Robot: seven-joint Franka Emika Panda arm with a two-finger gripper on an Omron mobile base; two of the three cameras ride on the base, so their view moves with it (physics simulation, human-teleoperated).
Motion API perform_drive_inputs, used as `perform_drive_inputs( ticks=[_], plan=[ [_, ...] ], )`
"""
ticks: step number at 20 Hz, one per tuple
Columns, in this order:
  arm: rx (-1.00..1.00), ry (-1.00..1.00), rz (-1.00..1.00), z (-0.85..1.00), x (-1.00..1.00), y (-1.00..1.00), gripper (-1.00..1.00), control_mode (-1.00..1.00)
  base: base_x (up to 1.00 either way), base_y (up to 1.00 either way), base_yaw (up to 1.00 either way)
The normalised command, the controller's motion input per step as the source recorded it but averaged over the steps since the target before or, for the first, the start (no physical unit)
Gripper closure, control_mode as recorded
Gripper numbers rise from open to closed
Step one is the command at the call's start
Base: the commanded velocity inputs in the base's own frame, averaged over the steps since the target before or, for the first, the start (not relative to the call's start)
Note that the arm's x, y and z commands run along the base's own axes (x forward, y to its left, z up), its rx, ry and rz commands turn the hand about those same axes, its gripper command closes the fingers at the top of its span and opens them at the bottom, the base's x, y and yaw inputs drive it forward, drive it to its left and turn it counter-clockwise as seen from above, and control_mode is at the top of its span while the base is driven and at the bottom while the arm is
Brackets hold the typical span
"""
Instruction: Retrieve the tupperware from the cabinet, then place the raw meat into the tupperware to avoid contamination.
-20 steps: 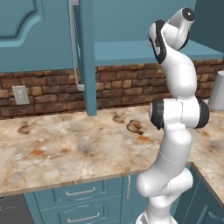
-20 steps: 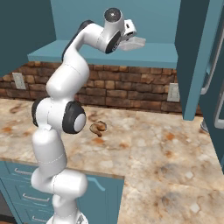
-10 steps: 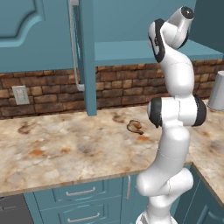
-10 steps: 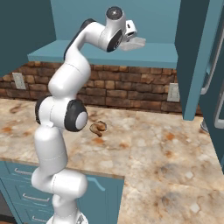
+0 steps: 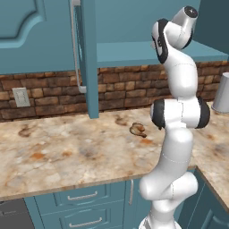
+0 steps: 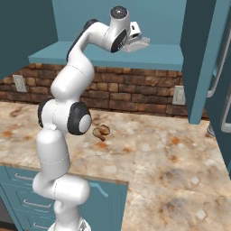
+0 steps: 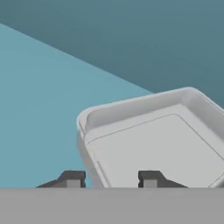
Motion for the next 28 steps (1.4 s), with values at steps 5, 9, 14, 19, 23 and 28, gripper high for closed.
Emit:
perform_drive_inputs(
  ticks=[5, 9, 14, 19, 23, 28],
  plan=[
    [0.00, 0.00, 0.00, 0.00, 0.00, 0.00, 1.00, -1.00, 0.00, 0.00, 0.00],
    [0.00, 0.00, 0.00, 0.00, -0.07, 0.00, 1.00, -1.00, 0.00, 0.00, 0.00],
    [0.00, 0.02, 0.02, 0.00, -0.18, 0.00, 1.00, -1.00, 0.00, 0.00, 0.00],
    [0.00, 0.07, 0.02, 0.00, -0.19, 0.02, 1.00, -1.00, 0.00, 0.00, 0.00],
    [0.00, 0.10, 0.03, 0.00, -0.22, 0.07, 1.00, -1.00, 0.00, 0.00, 0.00],
    [0.00, 0.12, 0.03, 0.00, -0.25, 0.10, 1.00, -1.00, 0.00, 0.00, 0.00]
  ],
)
